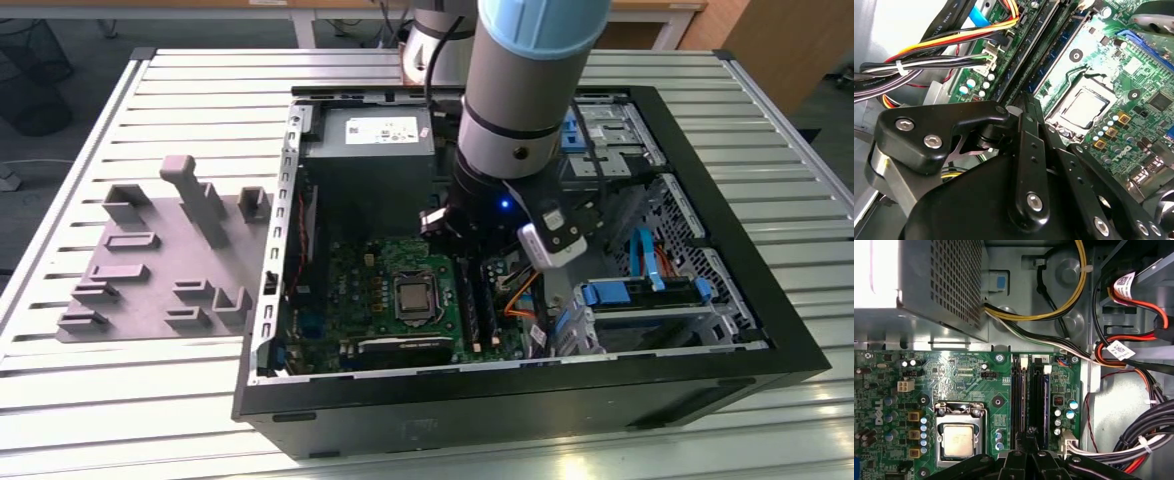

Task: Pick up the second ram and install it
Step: 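Press down the second ram until it locks into place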

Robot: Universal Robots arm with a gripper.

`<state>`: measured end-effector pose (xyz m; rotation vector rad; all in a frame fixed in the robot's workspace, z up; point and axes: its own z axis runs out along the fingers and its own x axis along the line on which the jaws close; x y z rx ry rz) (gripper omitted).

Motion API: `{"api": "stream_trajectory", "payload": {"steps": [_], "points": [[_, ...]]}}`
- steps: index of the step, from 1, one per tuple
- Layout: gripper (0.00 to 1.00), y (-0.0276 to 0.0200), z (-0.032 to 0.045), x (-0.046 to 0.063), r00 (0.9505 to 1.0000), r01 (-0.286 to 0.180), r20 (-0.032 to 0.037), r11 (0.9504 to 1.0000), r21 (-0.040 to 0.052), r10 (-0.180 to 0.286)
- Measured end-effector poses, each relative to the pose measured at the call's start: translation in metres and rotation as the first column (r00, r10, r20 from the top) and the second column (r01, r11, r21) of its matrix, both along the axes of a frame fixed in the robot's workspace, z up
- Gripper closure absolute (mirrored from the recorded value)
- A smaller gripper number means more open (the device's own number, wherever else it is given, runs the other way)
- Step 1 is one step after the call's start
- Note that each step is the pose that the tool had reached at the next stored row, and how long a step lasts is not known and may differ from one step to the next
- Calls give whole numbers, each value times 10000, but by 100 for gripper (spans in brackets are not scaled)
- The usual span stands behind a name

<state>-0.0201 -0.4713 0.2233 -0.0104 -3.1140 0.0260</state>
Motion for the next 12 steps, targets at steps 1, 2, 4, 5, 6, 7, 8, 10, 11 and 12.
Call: {"api": "stream_trajectory", "payload": {"steps": [1,2,4,5,6,7,8,10,11,12], "points": [[89,0,-9,0,10000,-1,0,10000,0,1],[89,0,-18,0,10000,-1,0,10000,0,1],[89,-1,-33,0,10000,-1,-4,10000,-10,1],[89,-1,-43,0,10000,-1,-5,10000,-12,1],[89,-1,-54,0,10000,0,-5,10000,-12,0],[89,-1,-69,0,10000,0,-3,10000,-6,0],[89,-1,-79,0,10000,0,-4,10000,-11,0],[89,0,-94,0,10000,0,-7,10000,-21,0],[89,1,-94,0,10000,0,-7,10000,-21,0],[89,1,-87,0,10000,0,-7,10000,-23,0]]}}
